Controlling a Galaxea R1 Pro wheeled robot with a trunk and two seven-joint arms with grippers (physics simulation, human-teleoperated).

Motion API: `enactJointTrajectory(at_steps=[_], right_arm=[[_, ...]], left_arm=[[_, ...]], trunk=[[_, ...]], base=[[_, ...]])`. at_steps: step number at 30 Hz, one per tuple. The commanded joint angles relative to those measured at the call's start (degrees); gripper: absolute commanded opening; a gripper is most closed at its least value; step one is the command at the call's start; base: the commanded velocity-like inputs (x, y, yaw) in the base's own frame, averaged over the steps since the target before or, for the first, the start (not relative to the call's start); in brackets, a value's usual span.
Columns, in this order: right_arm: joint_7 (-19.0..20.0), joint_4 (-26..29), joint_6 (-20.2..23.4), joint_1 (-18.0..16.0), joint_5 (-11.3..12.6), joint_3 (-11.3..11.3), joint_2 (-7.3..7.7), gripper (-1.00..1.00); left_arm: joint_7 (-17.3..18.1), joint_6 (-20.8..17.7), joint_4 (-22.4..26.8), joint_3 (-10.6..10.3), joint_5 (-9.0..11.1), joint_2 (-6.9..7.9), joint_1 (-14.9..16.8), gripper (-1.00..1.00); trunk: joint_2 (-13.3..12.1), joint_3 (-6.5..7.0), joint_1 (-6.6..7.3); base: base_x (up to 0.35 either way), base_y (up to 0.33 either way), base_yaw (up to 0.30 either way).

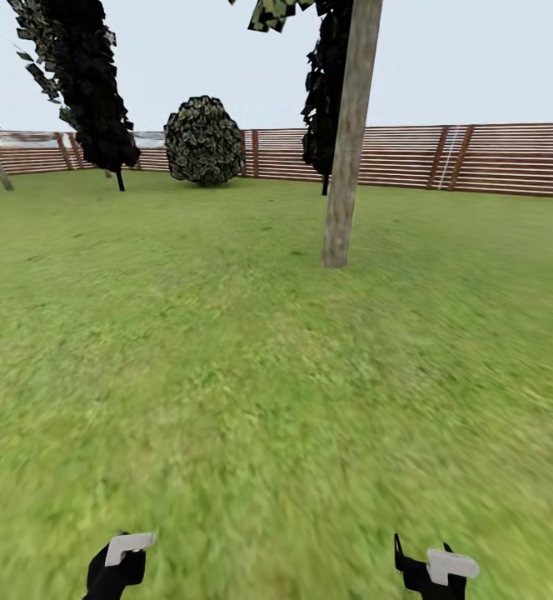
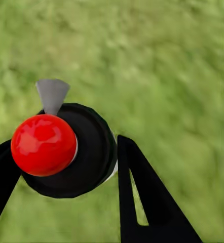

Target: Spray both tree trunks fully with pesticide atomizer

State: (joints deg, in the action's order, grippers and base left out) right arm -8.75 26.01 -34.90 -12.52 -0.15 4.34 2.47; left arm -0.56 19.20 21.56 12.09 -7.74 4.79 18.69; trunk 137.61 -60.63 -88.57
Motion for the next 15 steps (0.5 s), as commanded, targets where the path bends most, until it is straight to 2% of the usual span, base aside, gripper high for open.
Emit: enactJointTrajectory(at_steps=[1,9,15], right_arm=[[-0.1,-0.1,-0.2,0.0,0.0,0.0,-0.02,1.00],[-0.1,-0.1,-0.2,0.0,0.0,0.0,-0.05,1.00],[-0.1,-0.1,-0.2,0.0,0.0,0.0,-0.09,1.00]], left_arm=[[-0.1,0.2,0.0,0.3,-0.6,-0.03,0.0,-1.00],[-0.1,0.2,0.0,0.3,-0.6,-0.04,0.0,-1.00],[-0.1,0.2,0.0,0.3,-0.6,-0.04,0.0,-1.00]], trunk=[[0.0,-0.05,-0.02],[0.0,-0.05,-0.02],[0.0,-0.05,-0.02]], base=[[0.338,0.000,-0.268],[0.338,0.000,-0.282],[0.338,0.000,-0.182]])
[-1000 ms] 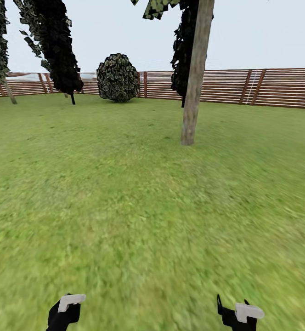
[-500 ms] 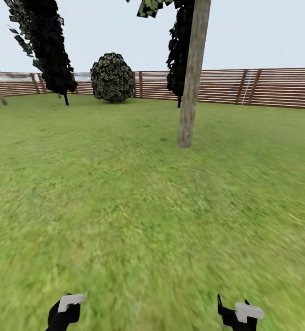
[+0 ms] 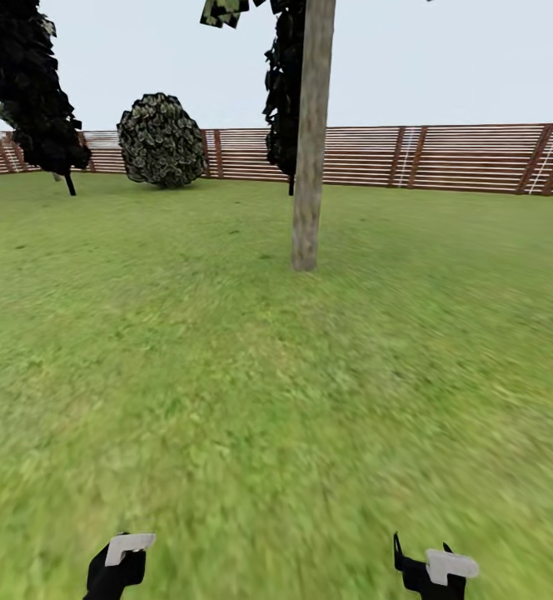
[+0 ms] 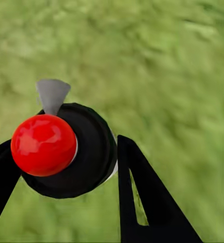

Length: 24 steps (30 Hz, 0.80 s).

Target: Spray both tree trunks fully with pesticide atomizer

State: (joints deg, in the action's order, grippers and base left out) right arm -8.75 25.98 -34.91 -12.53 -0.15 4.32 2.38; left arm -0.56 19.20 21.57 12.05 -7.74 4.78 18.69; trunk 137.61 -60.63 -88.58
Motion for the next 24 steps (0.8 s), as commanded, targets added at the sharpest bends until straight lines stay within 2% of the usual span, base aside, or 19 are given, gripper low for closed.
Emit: enactJointTrajectory(at_steps=[1,24], right_arm=[[-0.1,-0.1,-0.2,0.0,0.0,0.0,-0.01,1.00],[-0.1,0.0,-0.2,0.0,0.0,0.0,-0.01,1.00]], left_arm=[[-0.1,0.2,0.0,0.3,-0.6,-0.03,0.0,-1.00],[-0.1,0.2,0.0,0.4,-0.6,-0.02,0.0,-1.00]], trunk=[[0.0,-0.05,-0.02],[0.0,-0.05,-0.02]], base=[[0.338,0.000,-0.084],[0.338,0.000,-0.008]])
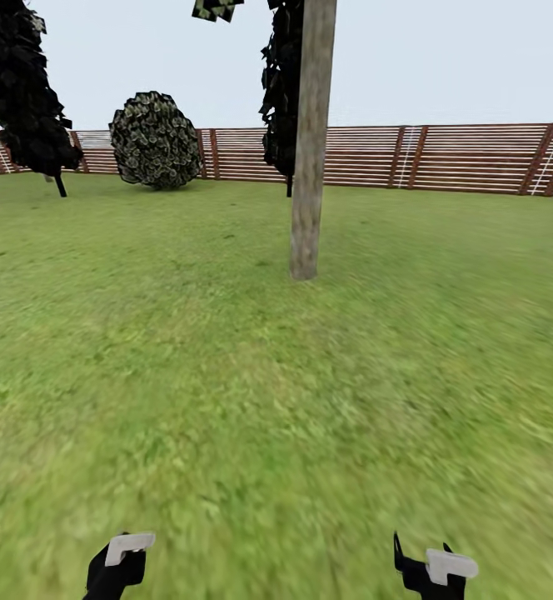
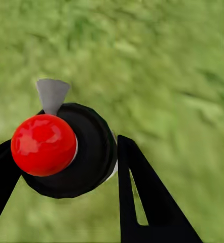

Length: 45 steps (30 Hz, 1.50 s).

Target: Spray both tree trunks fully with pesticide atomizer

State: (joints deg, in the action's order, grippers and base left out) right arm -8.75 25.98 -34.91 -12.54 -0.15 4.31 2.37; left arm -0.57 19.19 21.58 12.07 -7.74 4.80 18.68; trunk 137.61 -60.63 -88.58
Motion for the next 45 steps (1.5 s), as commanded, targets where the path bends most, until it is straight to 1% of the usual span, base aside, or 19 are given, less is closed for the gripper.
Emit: enactJointTrajectory(at_steps=[1,45], right_arm=[[-0.1,0.0,-0.2,0.0,0.0,0.0,0.00,1.00],[-0.1,-0.2,-0.2,0.0,-0.1,-0.1,-0.06,1.00]], left_arm=[[-0.1,0.2,0.0,0.3,-0.6,-0.04,0.0,-1.00],[-0.1,0.2,0.0,0.4,-0.6,0.01,0.0,-1.00]], trunk=[[0.0,-0.05,-0.02],[0.0,-0.05,-0.02]], base=[[0.338,0.000,0.000],[0.338,0.000,0.000]])
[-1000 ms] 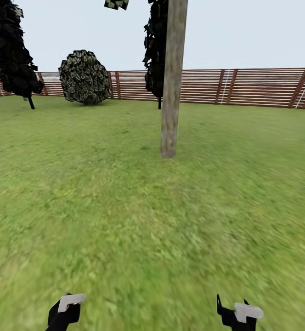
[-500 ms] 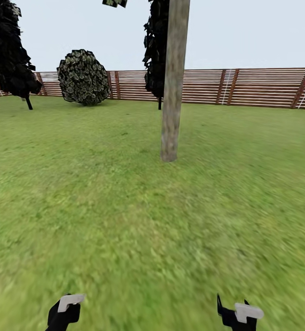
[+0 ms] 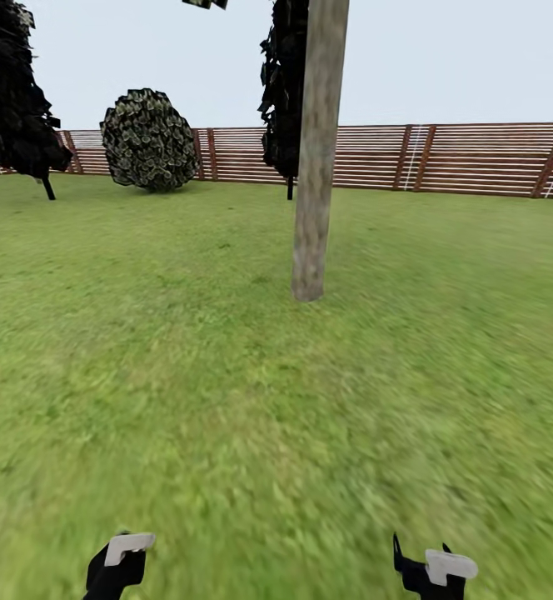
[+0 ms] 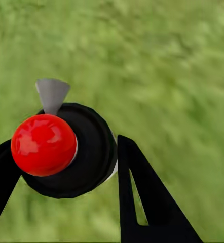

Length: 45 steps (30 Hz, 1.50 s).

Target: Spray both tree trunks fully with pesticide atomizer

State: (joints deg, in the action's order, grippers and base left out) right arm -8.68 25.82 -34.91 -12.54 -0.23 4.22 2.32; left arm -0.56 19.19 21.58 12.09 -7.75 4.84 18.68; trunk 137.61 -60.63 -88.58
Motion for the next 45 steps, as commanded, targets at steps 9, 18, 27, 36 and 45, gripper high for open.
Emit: enactJointTrajectory(at_steps=[9,18,27,36,45], right_arm=[[-0.1,0.0,-0.2,0.0,0.0,0.0,-0.03,1.00],[-0.1,0.0,-0.2,0.0,0.0,0.0,0.00,1.00],[-0.1,0.0,-0.2,0.0,0.0,0.0,-0.01,1.00],[-0.1,0.0,-0.2,0.0,0.0,0.0,-0.02,1.00],[-0.1,0.0,-0.2,0.0,0.0,0.0,-0.03,1.00]], left_arm=[[-0.1,0.2,0.0,0.3,-0.6,-0.02,0.0,-1.00],[-0.1,0.2,0.0,0.3,-0.6,-0.07,0.0,-1.00],[-0.1,0.2,0.0,0.3,-0.6,-0.08,0.0,-1.00],[-0.1,0.2,0.0,0.3,-0.6,-0.07,0.0,-1.00],[-0.1,0.2,0.0,0.3,-0.6,-0.08,0.0,-1.00]], trunk=[[0.0,-0.05,-0.02],[0.0,-0.05,-0.02],[0.0,-0.05,-0.02],[0.0,-0.05,-0.02],[0.0,-0.05,-0.02]], base=[[0.338,0.000,-0.084],[0.338,0.000,-0.238],[0.338,0.000,-0.031],[0.338,0.000,0.000],[0.338,0.000,0.000]])
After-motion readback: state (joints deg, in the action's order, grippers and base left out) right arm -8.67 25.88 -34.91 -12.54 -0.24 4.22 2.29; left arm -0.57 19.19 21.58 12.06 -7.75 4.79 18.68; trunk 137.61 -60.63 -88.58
